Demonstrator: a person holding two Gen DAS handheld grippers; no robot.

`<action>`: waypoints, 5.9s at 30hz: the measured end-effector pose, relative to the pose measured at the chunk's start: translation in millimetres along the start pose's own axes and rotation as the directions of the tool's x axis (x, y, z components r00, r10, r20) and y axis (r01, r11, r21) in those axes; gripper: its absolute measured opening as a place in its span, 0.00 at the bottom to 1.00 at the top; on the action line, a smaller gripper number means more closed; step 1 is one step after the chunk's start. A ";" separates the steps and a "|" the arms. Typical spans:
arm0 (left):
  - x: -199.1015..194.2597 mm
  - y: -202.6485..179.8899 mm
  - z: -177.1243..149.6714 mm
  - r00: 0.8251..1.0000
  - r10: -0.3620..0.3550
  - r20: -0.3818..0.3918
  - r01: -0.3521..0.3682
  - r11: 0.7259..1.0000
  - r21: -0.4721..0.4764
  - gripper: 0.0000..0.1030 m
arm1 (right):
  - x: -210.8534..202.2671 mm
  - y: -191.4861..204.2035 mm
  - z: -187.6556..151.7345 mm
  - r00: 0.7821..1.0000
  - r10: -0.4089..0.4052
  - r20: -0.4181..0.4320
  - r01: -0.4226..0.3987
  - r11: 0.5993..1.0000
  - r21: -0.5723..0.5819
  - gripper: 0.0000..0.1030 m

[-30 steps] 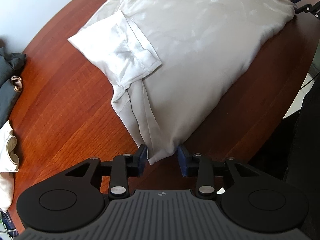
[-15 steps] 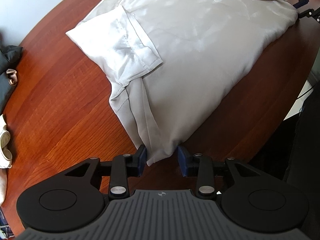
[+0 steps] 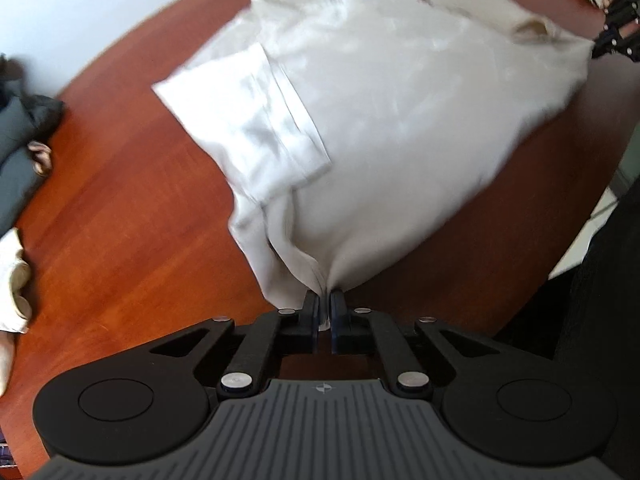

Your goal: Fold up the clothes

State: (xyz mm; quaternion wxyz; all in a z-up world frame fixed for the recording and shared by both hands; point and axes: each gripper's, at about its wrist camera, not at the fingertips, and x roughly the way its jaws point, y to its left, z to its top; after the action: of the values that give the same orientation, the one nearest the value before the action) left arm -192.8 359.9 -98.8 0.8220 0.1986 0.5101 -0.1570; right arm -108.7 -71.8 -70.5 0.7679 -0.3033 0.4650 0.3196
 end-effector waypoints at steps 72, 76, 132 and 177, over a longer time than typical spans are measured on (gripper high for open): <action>119.8 165.0 202.7 0.942 0.335 0.032 -0.312 0.904 -0.291 0.05 | 147.5 -156.2 196.7 0.959 -0.264 -0.103 0.267 0.964 0.016 0.04; 127.8 169.5 198.5 0.948 0.318 -0.001 -0.303 0.901 -0.311 0.12 | 153.5 -157.7 193.9 0.961 -0.249 -0.117 0.255 0.966 0.037 0.06; 75.1 101.9 119.9 0.995 0.080 -0.056 -0.096 0.907 -0.409 0.06 | 99.1 -102.6 92.6 0.995 0.049 -0.083 -0.009 0.905 0.426 0.06; 18.9 -24.6 142.9 0.991 -0.025 0.130 0.048 0.983 -0.176 0.37 | 2.1 -54.1 32.5 0.996 -0.080 -0.051 0.093 0.920 0.380 0.42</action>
State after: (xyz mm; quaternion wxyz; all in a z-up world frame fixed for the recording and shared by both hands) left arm -85.1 267.8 -62.6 0.8644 0.1039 0.4722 -0.1381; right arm -49.2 -79.6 -50.8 0.8176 -0.1736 0.5175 0.1834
